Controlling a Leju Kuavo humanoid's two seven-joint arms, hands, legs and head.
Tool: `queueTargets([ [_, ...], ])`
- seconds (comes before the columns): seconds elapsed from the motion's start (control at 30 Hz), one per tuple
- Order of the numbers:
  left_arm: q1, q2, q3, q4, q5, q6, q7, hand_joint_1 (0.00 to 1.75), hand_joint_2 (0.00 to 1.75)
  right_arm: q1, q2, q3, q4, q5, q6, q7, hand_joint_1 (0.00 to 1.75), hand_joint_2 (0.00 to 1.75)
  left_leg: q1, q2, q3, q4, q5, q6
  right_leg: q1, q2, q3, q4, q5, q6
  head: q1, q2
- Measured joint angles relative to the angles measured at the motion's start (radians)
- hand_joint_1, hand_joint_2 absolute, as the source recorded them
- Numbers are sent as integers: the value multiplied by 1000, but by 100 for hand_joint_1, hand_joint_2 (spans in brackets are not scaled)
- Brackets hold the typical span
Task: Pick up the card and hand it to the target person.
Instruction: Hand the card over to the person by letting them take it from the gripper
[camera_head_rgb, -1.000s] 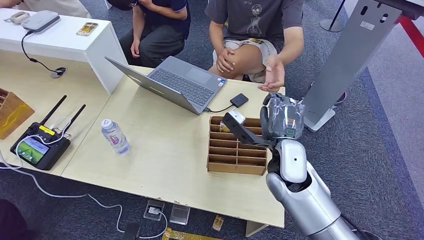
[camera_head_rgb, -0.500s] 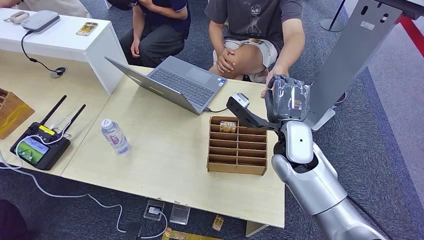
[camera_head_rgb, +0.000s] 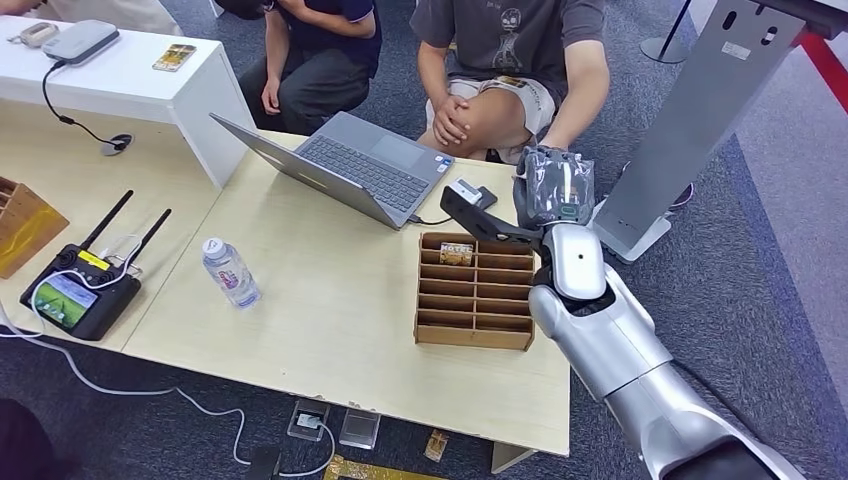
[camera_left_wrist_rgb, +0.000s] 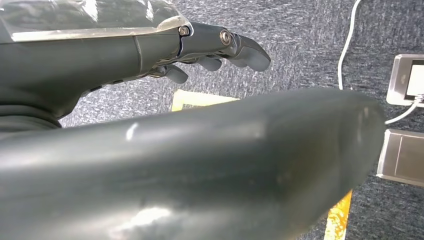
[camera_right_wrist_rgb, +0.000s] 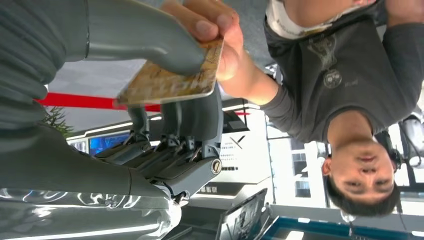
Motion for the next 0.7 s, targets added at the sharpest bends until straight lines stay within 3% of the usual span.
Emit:
queueTargets([
  [0.43, 1, 0, 12, 0, 7, 9, 2, 0, 0, -11, 44, 26, 109, -30, -31, -22, 0, 175, 0, 0, 0, 0, 0, 0, 0, 0, 0, 0, 0, 0, 0, 0],
  [0.7, 2, 0, 24, 0, 10, 19, 0, 0, 0, 1, 51, 32, 122, -165, -178, -110, 0, 175, 0, 0, 1, 0, 0, 0, 0, 0, 0, 0, 0, 0, 0, 0],
])
